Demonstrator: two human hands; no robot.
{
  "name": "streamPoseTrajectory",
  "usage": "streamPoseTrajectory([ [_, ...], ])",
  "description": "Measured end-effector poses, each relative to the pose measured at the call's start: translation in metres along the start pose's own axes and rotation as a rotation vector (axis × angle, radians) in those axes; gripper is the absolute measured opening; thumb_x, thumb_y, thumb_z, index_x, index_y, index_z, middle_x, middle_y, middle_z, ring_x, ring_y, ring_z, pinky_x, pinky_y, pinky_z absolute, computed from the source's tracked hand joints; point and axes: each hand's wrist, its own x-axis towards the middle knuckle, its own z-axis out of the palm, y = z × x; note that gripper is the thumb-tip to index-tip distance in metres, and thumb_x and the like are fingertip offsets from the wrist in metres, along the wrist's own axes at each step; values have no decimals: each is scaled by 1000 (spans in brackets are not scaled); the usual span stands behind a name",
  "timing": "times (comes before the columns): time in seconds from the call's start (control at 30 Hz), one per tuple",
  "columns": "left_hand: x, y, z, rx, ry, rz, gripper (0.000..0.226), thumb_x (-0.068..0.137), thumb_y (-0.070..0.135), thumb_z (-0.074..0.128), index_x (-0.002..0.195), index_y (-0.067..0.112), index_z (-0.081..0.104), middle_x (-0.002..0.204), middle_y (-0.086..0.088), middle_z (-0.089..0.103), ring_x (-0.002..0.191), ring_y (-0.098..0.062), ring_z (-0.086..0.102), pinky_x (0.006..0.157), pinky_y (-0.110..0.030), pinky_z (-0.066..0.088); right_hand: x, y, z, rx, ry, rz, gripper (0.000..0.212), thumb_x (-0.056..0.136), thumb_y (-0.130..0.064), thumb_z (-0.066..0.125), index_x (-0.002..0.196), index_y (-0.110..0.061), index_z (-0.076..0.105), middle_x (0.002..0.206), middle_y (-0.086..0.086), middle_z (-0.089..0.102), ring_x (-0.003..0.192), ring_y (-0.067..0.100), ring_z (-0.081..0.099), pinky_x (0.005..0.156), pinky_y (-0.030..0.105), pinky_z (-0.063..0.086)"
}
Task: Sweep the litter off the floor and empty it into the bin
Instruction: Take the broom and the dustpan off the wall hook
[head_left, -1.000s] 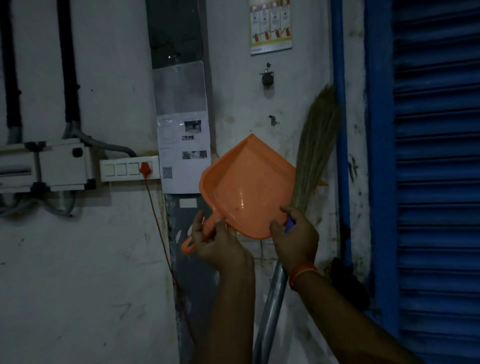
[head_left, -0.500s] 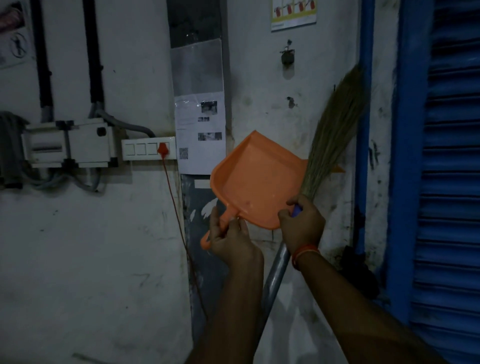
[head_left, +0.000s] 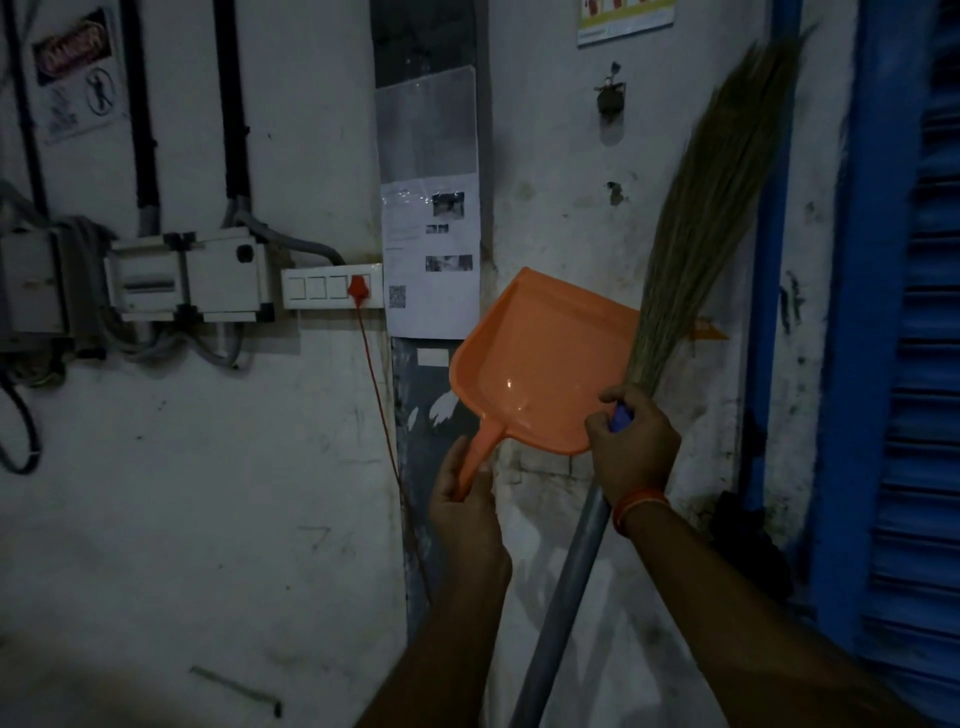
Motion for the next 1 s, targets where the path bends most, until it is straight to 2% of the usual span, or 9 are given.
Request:
streamPoseTrajectory([
  [0.1, -2, 5, -12, 109, -96, 58, 32, 91, 1, 65, 111, 26, 69, 101, 6, 76, 91, -8, 72, 71, -20, 57, 3, 4, -2, 16, -8, 15, 21, 76, -6, 67, 89, -22, 68, 80, 6, 65, 74, 20, 61, 66, 33, 57],
  [0.17, 2, 7, -23, 213, -168, 115, 29, 92, 3, 66, 110, 26, 69, 98, 11, 76, 90, -2, 71, 73, -19, 56, 5, 5, -4, 30, -17, 10, 21, 76, -4, 67, 89, -21, 69, 81, 5, 66, 76, 20, 62, 68, 34, 57],
  [0.3, 19, 17, -44, 452, -258, 194, 34, 82, 38, 78, 115, 34, 72, 120, 4, 70, 115, -15, 64, 97, -42, 54, 7, 10, -9, 56, -42, 0, 23, 77, -5, 66, 91, -23, 70, 88, 4, 69, 82, 20, 63, 74, 35, 58],
  [0.47, 27, 39, -45, 549, -676, 40, 39, 95, 13, 64, 133, 21, 63, 123, 4, 70, 112, -11, 66, 89, -28, 56, 6, 13, -10, 79, -101, -17, 24, 77, -3, 67, 93, -20, 71, 91, 1, 69, 84, 18, 63, 77, 35, 57],
  [0.6, 40, 51, -43, 536, -779, -122, 35, 98, 19, 54, 132, 13, 63, 131, -10, 65, 119, -31, 63, 101, -48, 49, 7, 12, -9, 101, -124, -35, 23, 77, -3, 67, 93, -18, 72, 92, -2, 68, 87, 15, 63, 79, 31, 56],
  [0.67, 44, 54, -42, 509, -814, -200, 35, 100, 20, 50, 130, 9, 63, 131, -16, 64, 115, -38, 64, 96, -50, 49, 7, 12, -9, 114, -134, -41, 23, 77, -3, 67, 93, -19, 72, 91, -1, 69, 85, 15, 63, 77, 28, 55],
  [0.73, 45, 56, -39, 528, -860, -232, 32, 102, 15, 50, 129, 6, 63, 130, -19, 64, 105, -38, 67, 83, -42, 52, 7, 11, -8, 131, -143, -49, 24, 77, -2, 67, 92, -20, 71, 91, -2, 69, 83, 14, 62, 76, 26, 53],
  [0.87, 42, 53, -35, 639, -951, -147, 29, 101, 1, 49, 125, -1, 63, 127, -13, 67, 71, -19, 69, 52, -23, 48, 4, 9, -6, 169, -172, -67, 26, 77, 1, 67, 91, -20, 70, 91, -3, 68, 83, 9, 61, 76, 23, 50],
  [1.0, 32, 49, -41, 594, -923, -101, 28, 100, -5, 45, 120, -6, 64, 119, -14, 71, 55, -12, 62, 40, -17, 41, 2, 10, -5, 207, -215, -67, 26, 76, 0, 67, 89, -21, 70, 90, -3, 69, 83, 10, 62, 78, 24, 54],
])
